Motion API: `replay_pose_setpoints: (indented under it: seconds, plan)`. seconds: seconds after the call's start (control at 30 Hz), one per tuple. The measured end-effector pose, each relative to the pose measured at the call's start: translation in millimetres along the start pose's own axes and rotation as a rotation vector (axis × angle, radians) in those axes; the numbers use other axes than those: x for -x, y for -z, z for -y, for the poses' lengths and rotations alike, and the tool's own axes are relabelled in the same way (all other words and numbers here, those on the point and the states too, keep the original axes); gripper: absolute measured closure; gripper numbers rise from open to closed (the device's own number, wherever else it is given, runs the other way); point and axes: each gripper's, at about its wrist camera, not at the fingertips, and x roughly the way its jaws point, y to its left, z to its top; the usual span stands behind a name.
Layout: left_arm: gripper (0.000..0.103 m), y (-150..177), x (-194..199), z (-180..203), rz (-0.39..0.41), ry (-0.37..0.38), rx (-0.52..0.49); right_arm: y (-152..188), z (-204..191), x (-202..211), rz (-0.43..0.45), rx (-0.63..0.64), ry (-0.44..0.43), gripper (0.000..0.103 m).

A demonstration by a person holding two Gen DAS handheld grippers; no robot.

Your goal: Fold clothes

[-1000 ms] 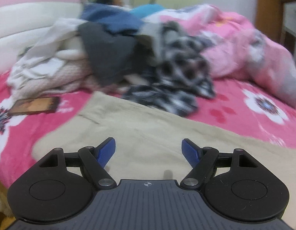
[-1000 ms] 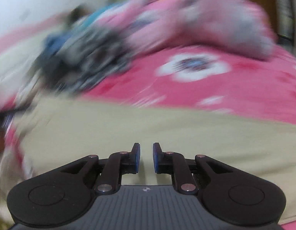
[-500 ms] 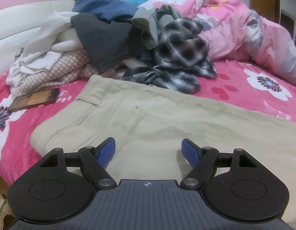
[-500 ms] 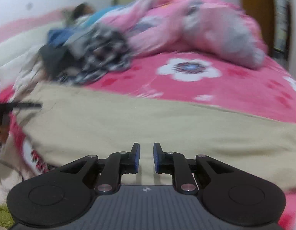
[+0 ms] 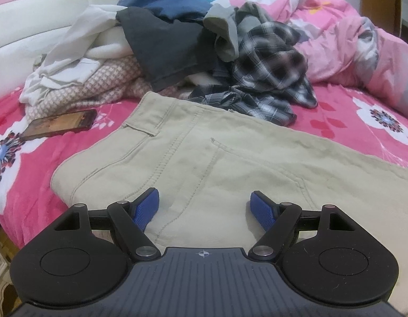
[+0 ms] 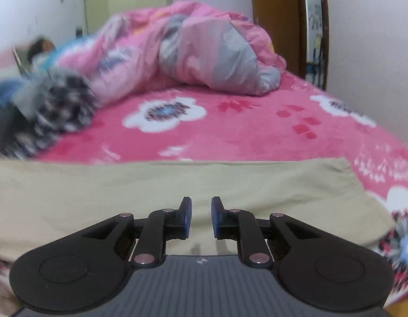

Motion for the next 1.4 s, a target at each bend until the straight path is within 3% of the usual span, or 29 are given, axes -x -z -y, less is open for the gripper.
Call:
replay_pose_setpoints:
  seconds: [0.07, 0.13, 0.2, 0.3, 0.4, 0.53, 0.57, 0.63, 0.7, 0.73, 0.77, 0.87, 1.0, 1.1, 1.13, 1.2, 1.23, 1.33, 1.4]
  plan:
    - [0.026, 0, 0, 0, 0.000, 0.001, -0.001, 19, 19, -13, -0.133, 0.037, 0.079, 0.087]
    - [0.026, -1, -1, 0, -0.004, 0.002, -0.005, 35, 44, 8, -0.120, -0.002, 0.079, 0.088]
    - [0.026, -2, -1, -1, -0.007, 0.004, -0.010, 34, 55, 29, -0.144, -0.032, 0.165, 0.086]
    - [0.026, -4, -3, -1, -0.013, 0.003, -0.002, 19, 59, 55, -0.076, -0.053, 0.232, 0.083]
    - [0.026, -4, -4, -1, -0.014, -0.002, 0.013, 1, 38, 47, -0.004, -0.037, 0.108, 0.083]
    - [0.026, -4, -4, -1, -0.012, -0.001, 0.019, 10, 18, 5, -0.076, 0.118, 0.120, 0.085]
    - [0.026, -3, -4, -1, -0.011, 0.001, 0.017, 19, 31, -3, -0.122, 0.105, 0.169, 0.085]
    - [0.026, -4, -5, -2, -0.011, 0.004, 0.008, 33, 71, 11, -0.114, -0.030, 0.185, 0.086]
    - [0.026, -4, -5, -2, -0.014, 0.007, 0.005, 29, 93, 33, -0.132, -0.112, 0.295, 0.083]
    - [0.025, -5, -6, -2, -0.015, 0.008, 0.007, 24, 94, 42, -0.117, -0.086, 0.368, 0.081]
    - [0.025, -5, -6, -2, -0.015, 0.006, 0.010, 17, 93, 50, -0.081, -0.076, 0.375, 0.081]
    - [0.025, -5, -6, 0, -0.016, -0.007, 0.013, -2, 81, 42, 0.001, -0.116, 0.234, 0.082]
    - [0.025, -5, -7, 0, -0.019, -0.009, 0.019, -7, 46, -16, -0.029, 0.005, 0.084, 0.084]
    - [0.024, -6, -8, 0, -0.020, -0.005, 0.008, 8, 79, -46, -0.089, -0.023, 0.146, 0.084]
    - [0.024, -7, -9, -1, -0.022, -0.004, 0.005, 12, 106, -49, -0.074, -0.091, 0.169, 0.086]
    - [0.024, -9, -11, 0, -0.026, -0.004, 0.007, 23, 172, -28, -0.028, -0.357, 0.219, 0.101]
    - [0.024, -9, -11, 0, -0.027, -0.005, 0.010, 27, 193, -13, 0.004, -0.458, 0.223, 0.103]
    - [0.023, -9, -12, 1, -0.025, -0.014, 0.017, 36, 209, 36, 0.109, -0.574, 0.294, 0.082]
    - [0.022, -8, -13, 4, -0.023, -0.022, 0.012, 52, 212, 57, 0.138, -0.698, 0.192, 0.072]
